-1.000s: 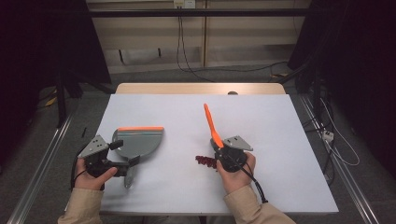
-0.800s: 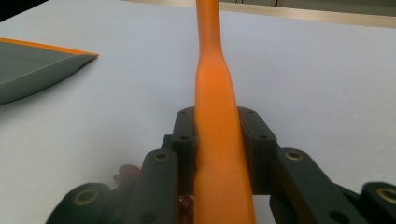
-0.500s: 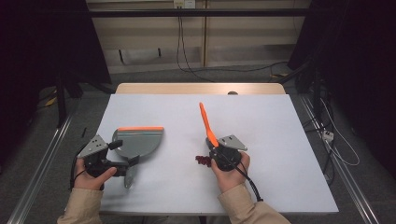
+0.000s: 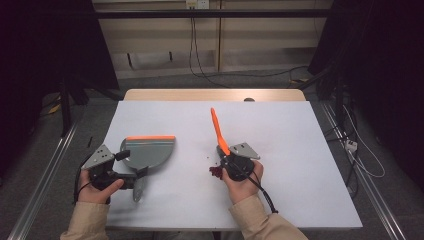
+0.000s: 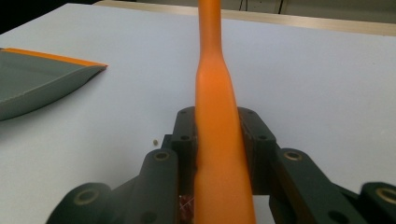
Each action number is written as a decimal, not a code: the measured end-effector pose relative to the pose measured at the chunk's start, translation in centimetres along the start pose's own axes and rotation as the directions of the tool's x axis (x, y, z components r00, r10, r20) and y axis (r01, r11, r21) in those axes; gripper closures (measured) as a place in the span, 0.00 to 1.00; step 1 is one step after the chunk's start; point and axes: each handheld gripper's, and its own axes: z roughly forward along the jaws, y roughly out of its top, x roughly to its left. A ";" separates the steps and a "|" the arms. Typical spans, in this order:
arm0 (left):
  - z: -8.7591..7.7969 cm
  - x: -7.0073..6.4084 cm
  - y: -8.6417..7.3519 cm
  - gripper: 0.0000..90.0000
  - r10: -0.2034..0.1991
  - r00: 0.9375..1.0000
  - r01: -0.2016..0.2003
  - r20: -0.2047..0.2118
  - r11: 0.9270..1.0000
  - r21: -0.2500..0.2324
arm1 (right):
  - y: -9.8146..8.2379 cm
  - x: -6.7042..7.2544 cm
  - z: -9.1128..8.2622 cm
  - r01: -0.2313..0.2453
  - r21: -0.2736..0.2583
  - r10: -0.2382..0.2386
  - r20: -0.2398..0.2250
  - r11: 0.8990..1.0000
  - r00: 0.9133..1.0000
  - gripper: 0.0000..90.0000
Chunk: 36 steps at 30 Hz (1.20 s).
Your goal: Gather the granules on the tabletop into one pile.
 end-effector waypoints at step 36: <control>0.0 0.1 -0.2 0.06 -0.003 1.000 0.003 -0.014 1.000 0.012 | 3.3 -0.6 2.0 0.186 0.102 -0.145 -0.315 0.977 0.938 0.79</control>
